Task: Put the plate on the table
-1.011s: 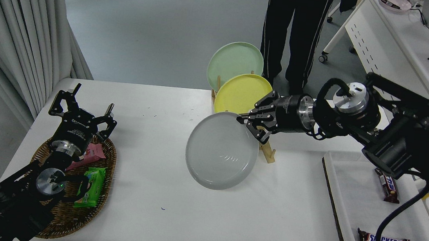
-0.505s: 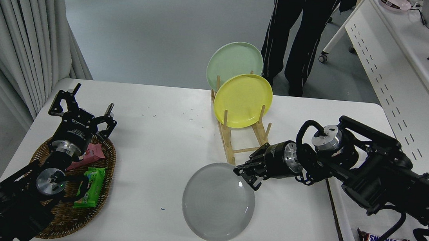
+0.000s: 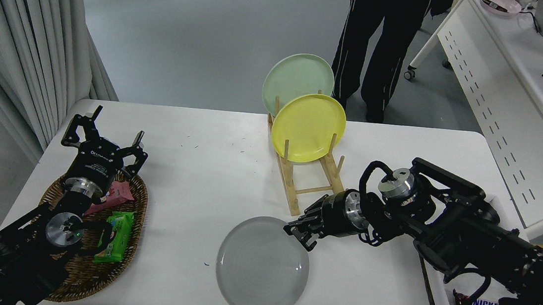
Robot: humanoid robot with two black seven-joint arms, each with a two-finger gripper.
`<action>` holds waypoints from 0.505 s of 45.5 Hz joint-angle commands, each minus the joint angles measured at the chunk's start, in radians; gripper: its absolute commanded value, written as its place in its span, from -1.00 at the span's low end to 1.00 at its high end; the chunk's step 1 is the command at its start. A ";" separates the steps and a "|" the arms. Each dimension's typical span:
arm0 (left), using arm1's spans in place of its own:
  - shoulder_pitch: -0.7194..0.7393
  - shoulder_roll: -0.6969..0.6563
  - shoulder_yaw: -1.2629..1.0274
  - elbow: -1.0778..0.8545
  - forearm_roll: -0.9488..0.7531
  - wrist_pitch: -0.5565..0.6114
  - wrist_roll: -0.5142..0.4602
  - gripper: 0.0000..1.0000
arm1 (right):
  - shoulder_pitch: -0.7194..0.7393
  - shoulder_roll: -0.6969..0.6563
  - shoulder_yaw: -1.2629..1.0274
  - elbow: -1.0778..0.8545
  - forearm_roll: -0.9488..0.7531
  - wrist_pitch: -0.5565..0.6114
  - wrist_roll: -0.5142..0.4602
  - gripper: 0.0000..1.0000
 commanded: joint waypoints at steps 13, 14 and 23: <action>0.000 0.000 0.000 0.000 0.000 0.000 0.000 1.00 | -0.017 0.011 -0.002 -0.047 -0.016 -0.030 -0.022 -1.00; 0.000 0.000 0.000 0.000 0.000 0.000 0.000 1.00 | -0.017 0.009 -0.003 -0.048 -0.016 -0.032 -0.022 -1.00; 0.000 0.000 0.000 0.000 0.000 0.000 0.000 1.00 | -0.025 0.012 -0.008 -0.073 -0.017 -0.032 -0.025 -1.00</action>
